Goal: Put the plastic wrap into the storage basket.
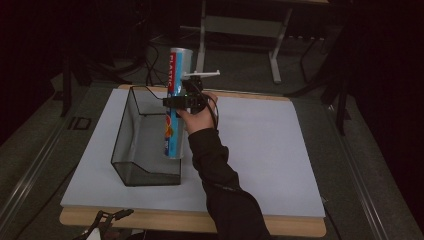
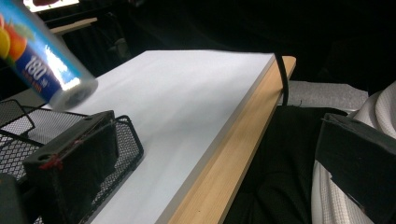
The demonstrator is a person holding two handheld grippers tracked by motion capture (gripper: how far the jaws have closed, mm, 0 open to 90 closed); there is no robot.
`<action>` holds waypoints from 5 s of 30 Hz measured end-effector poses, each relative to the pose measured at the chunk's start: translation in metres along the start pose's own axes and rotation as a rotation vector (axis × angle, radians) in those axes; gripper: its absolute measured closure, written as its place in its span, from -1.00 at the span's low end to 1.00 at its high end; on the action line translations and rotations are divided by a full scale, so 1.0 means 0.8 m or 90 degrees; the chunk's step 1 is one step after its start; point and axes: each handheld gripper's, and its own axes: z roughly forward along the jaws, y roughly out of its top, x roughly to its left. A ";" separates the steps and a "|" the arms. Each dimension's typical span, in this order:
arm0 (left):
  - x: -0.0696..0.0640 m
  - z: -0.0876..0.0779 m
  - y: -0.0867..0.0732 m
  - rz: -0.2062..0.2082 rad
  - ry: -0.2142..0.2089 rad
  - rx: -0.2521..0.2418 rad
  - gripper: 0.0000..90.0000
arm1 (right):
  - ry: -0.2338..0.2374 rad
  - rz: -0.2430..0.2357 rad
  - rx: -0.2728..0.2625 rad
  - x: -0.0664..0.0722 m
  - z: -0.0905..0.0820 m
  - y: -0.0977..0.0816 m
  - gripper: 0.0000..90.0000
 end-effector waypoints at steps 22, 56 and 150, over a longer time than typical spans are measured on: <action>0.000 0.000 0.000 0.002 -0.002 -0.002 -1.00 | 0.005 0.066 0.112 -0.019 0.090 -0.063 -0.29; -0.001 -0.002 0.001 0.002 -0.003 -0.007 -1.00 | -0.071 0.064 0.079 -0.023 0.147 -0.095 -0.33; -0.001 0.005 -0.002 -0.001 0.000 0.013 -1.00 | -0.153 -0.236 -0.038 -0.200 -0.159 -0.268 -0.68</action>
